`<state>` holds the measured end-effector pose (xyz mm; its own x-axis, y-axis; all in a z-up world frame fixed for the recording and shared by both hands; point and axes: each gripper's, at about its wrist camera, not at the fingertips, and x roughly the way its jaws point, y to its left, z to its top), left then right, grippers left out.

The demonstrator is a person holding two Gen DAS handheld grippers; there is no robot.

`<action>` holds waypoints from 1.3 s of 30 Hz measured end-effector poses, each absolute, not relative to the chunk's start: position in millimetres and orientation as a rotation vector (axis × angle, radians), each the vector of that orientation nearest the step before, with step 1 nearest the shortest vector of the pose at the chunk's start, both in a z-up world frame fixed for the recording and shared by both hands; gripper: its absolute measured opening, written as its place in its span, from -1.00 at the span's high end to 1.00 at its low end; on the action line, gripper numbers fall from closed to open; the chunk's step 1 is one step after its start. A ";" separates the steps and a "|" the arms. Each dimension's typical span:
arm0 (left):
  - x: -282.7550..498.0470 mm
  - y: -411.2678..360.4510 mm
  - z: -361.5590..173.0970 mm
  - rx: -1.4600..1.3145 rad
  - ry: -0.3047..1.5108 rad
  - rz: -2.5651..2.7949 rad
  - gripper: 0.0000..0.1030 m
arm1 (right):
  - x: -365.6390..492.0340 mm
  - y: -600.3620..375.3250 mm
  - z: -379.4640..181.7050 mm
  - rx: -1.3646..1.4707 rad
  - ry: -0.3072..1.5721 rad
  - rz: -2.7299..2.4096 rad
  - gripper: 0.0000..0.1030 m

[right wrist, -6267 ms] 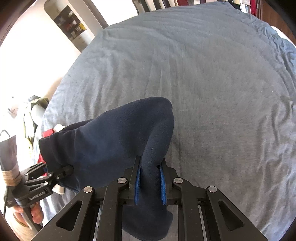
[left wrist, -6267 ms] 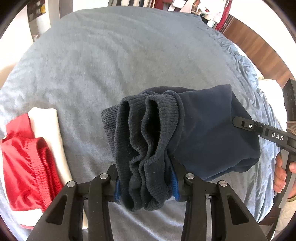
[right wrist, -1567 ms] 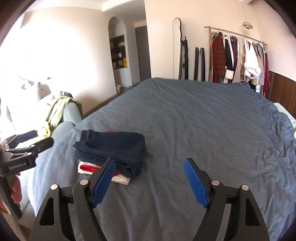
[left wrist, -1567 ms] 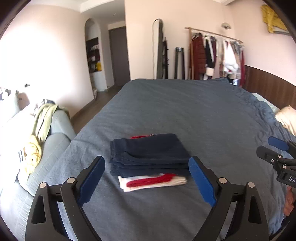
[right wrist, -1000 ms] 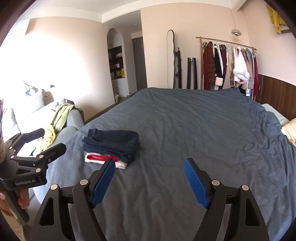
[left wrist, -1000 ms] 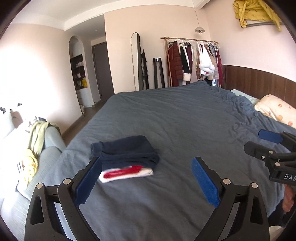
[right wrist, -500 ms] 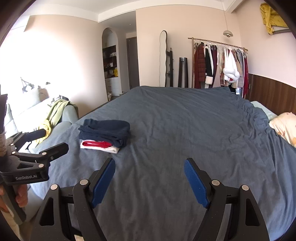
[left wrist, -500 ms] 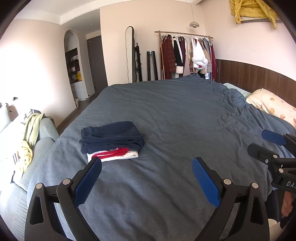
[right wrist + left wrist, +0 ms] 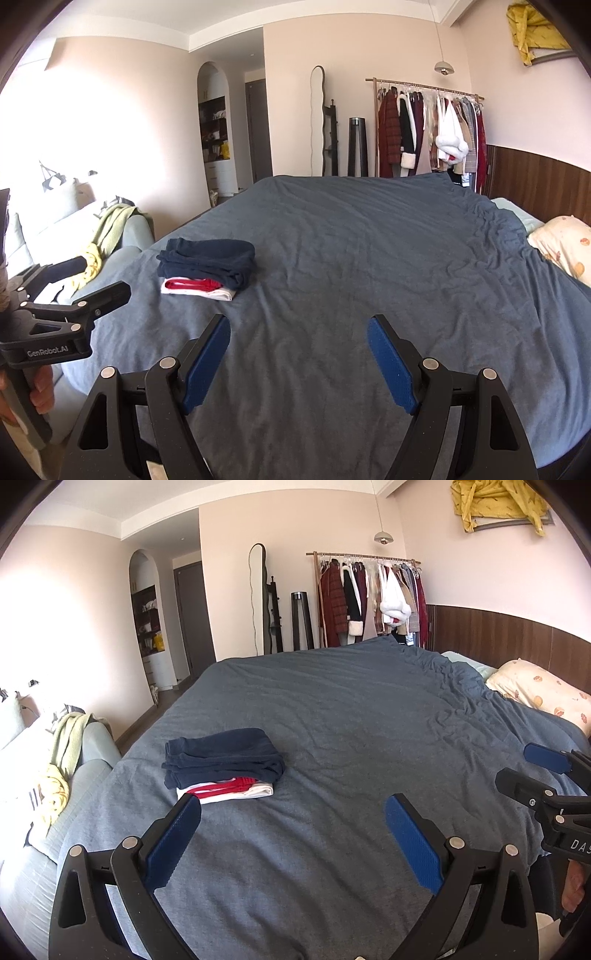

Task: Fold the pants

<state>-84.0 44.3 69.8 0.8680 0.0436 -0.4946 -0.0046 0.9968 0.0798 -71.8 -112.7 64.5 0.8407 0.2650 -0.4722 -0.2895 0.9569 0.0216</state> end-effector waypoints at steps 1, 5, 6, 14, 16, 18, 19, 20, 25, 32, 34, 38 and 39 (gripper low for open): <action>-84.8 43.9 70.2 0.077 0.517 0.025 -0.98 | -72.4 -112.7 64.6 -0.051 0.490 0.293 -0.51; -86.6 43.0 71.1 0.077 0.512 0.024 -0.98 | -73.7 -113.8 64.7 -0.049 0.485 0.293 -0.51; -86.5 43.2 70.8 0.076 0.513 0.023 -0.98 | -74.3 -114.1 64.8 -0.048 0.484 0.293 -0.51; -87.9 43.5 74.5 0.078 0.507 0.028 -0.98 | -75.5 -113.9 65.6 -0.051 0.481 0.292 -0.51; -87.9 43.6 74.7 0.078 0.508 0.029 -0.98 | -75.5 -114.4 66.4 -0.050 0.482 0.291 -0.51; -87.9 43.8 75.6 0.081 0.506 0.036 -0.98 | -75.6 -114.8 66.3 -0.050 0.481 0.292 -0.51; -87.6 43.6 76.3 0.084 0.503 0.039 -0.98 | -75.6 -114.9 66.4 -0.051 0.481 0.290 -0.51; -87.4 43.6 76.7 0.086 0.500 0.042 -0.98 | -75.5 -114.8 66.8 -0.053 0.482 0.290 -0.51; -86.9 42.8 76.6 0.089 0.498 0.049 -1.00 | -75.3 -115.0 67.5 -0.051 0.486 0.290 -0.51; -86.4 44.0 77.8 0.092 0.498 0.057 -1.00 | -75.3 -113.9 66.6 -0.053 0.488 0.285 -0.51; -85.6 44.9 77.7 0.092 0.500 0.058 -1.00 | -75.0 -111.9 64.7 -0.055 0.488 0.284 -0.51; -84.7 44.7 76.1 0.094 0.503 0.055 -1.00 | -75.1 -111.3 64.6 -0.053 0.490 0.283 -0.51; -84.8 44.5 76.1 0.094 0.502 0.056 -1.00 | -75.2 -111.1 64.6 -0.052 0.490 0.283 -0.51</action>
